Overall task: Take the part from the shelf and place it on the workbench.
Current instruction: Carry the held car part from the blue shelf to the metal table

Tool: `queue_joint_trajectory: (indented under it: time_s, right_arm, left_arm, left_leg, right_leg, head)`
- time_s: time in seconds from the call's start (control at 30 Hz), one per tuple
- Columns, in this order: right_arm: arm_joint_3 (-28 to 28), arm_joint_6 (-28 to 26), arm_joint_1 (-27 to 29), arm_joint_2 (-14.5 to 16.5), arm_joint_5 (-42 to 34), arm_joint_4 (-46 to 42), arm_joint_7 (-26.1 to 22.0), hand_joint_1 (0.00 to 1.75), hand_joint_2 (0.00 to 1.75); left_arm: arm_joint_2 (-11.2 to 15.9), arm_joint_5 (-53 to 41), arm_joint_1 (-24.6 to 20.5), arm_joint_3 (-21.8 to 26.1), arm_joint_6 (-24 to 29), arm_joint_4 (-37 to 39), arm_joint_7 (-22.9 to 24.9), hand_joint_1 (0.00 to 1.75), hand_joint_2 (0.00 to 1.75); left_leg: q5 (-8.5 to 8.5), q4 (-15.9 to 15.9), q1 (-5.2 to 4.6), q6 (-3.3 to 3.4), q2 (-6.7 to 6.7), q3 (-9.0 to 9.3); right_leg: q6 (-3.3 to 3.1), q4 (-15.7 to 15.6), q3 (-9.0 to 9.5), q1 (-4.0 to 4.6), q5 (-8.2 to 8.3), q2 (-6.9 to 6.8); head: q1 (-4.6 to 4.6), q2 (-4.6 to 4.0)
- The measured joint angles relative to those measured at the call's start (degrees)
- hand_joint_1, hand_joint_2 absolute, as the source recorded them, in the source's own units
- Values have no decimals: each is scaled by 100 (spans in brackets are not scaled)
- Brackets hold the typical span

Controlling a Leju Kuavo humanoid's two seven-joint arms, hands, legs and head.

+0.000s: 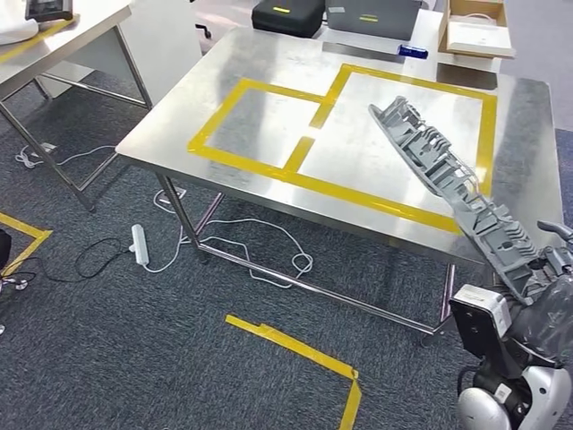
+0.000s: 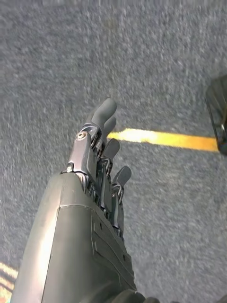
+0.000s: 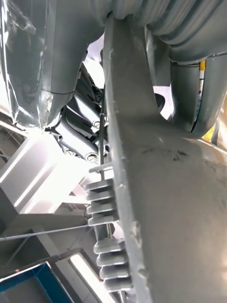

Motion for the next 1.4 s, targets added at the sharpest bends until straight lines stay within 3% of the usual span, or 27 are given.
queue_joint_trajectory:
  time_s: [0.07, 0.2, 0.27, 0.33, 0.37, 0.4, 0.43, 0.5, 0.57, 0.63, 0.73, 0.87, 0.9, 0.93, 1.0, 1.07, 1.17, 1.23, 1.27, 1.37, 1.4]
  right_arm:
    - [0, 0, -8, 0, -5, 7, 0, 175, 175]
    - [13, 0, -11, -1, -14, 17, 7, 175, 175]
    - [23, 0, -20, -2, -14, 20, 6, 175, 175]
    - [30, 0, -23, -2, -14, 22, 4, 175, 175]
    - [32, 0, -18, -2, -15, 25, 4, 175, 175]
    - [34, 0, -11, -2, -20, 31, 5, 175, 175]
    - [35, 0, -6, -2, -29, 38, 6, 175, 175]
    - [36, 0, -7, -3, -58, 50, 10, 175, 175]
    - [38, -1, -19, -4, -94, 56, 26, 175, 175]
    - [41, -2, -20, -4, -132, 62, 48, 175, 175]
    - [41, -1, -23, -4, -180, 64, 79, 175, 175]
    - [41, 17, -80, -4, -244, 75, 118, 175, 175]
    - [41, 22, -85, -4, -261, 85, 132, 175, 175]
    - [40, 28, -92, -4, -278, 98, 144, 175, 175]
    - [39, 43, -112, -4, -309, 120, 163, 175, 175]
    - [37, 55, -141, -4, -338, 135, 171, 175, 175]
    - [30, 67, -174, -5, -375, 149, 174, 175, 175]
    - [26, 70, -182, -16, -386, 152, 175, 175, 175]
    - [24, 70, -192, -25, -389, 154, 175, 175, 175]
    - [23, 70, -212, -39, -396, 166, 175, 175, 175]
    - [23, 69, -211, -39, -405, 174, 179, 175, 175]
  left_arm:
    - [0, -1, 2, -1, 0, 0, 1, 0, 175]
    - [-10, 0, 2, -4, 0, 0, -2, 0, 175]
    - [-11, 1, -7, -7, 2, 0, -4, 0, 175]
    - [-10, 2, -16, -8, 4, 0, -4, 0, 175]
    - [-10, 2, -13, -8, 4, 0, -4, 0, 175]
    - [-10, 2, -8, -9, 4, 0, -4, 0, 175]
    - [-10, 2, -4, -9, 4, 0, -4, 0, 175]
    - [-18, 3, -1, -11, 8, 2, -2, 0, 175]
    - [-31, 13, -7, -11, 34, 7, 20, 0, 175]
    - [-43, 23, -6, -10, 84, 9, 62, 0, 175]
    - [-56, 23, -16, -11, 193, 9, 99, 0, 175]
    - [-59, 24, -27, -12, 282, 9, 125, 0, 175]
    - [-60, 24, -22, -12, 284, 9, 127, 0, 175]
    - [-60, 24, -19, -12, 284, 9, 127, 0, 175]
    - [-59, 28, -18, -12, 284, 9, 123, 0, 175]
    - [-59, 35, -28, -13, 275, 9, 115, 0, 175]
    - [-60, 39, -27, -13, 249, 9, 93, 0, 175]
    - [-60, 41, -28, -14, 237, 9, 81, 0, 175]
    - [-61, 43, -34, -14, 232, 9, 78, 0, 175]
    - [-63, 45, -37, -15, 210, 9, 74, 0, 175]
    - [-63, 45, -35, -15, 200, 9, 74, 0, 175]
  left_leg:
    - [359, -516, -10, 58, 2, 104]
    - [347, -666, -4, 210, -11, 225]
    - [308, -676, 3, 273, -17, 321]
    - [232, -674, -7, 297, -19, 375]
    - [187, -674, -14, 301, -20, 417]
    - [138, -673, -23, 302, -24, 473]
    - [86, -673, -34, 302, -28, 543]
    - [-18, -676, -53, 293, -35, 694]
    - [-84, -687, -56, 252, -38, 762]
    - [-94, -683, -51, 184, -37, 783]
    - [-154, -466, -53, 98, -30, 718]
    - [-670, 684, -2, -16, -23, 42]
    - [-676, 793, 9, -31, -23, -62]
    - [-549, 700, 17, -38, -23, -68]
    - [-61, 45, 28, -30, -46, 159]
    - [169, -556, 24, 11, -93, 379]
    - [193, -715, 1, 112, -92, 434]
    - [236, -757, 16, 184, -51, 457]
    - [244, -777, 26, 217, -28, 469]
    - [226, -781, 17, 265, 36, 481]
    - [216, -779, 13, 269, 61, 488]
  right_leg:
    - [74, -5, 53, 15, -117, 12]
    - [226, 90, 150, 13, -215, 12]
    - [266, 589, -131, 2, -380, -1]
    - [286, 1342, -636, 2, -674, -3]
    - [287, 1568, -840, 3, -778, -3]
    - [278, 1609, -952, 4, -775, -3]
    - [260, 1454, -966, 6, -641, -3]
    - [179, 751, -800, 27, -81, -8]
    - [93, 233, -671, 78, 270, -25]
    - [25, 126, -629, 118, 312, -32]
    - [-36, 12, -477, 65, 361, -33]
    - [-73, -29, -367, 41, 293, -24]
    - [-72, -29, -340, 41, 271, -9]
    - [-65, -28, -308, 40, 250, 13]
    - [-39, -27, -240, 38, 207, 64]
    - [7, -16, -220, 45, 176, 115]
    - [115, -22, -247, 40, 154, 173]
    - [182, 83, -309, 30, 61, 140]
    - [208, 292, -414, 25, -62, 105]
    - [265, 1412, -992, 3, -541, 32]
    - [275, 1621, -1117, 0, -564, 28]
  head:
    - [-11, 0]
    - [-2, 0]
    - [15, 0]
    - [22, 0]
    - [22, 0]
    - [24, 0]
    - [24, 0]
    - [19, 0]
    - [0, 0]
    - [-13, 0]
    - [-21, 0]
    - [-31, 0]
    - [-31, 0]
    - [-31, 0]
    - [-31, 0]
    - [-30, 0]
    - [-18, 0]
    - [5, 0]
    - [23, 0]
    - [52, 0]
    - [51, 0]
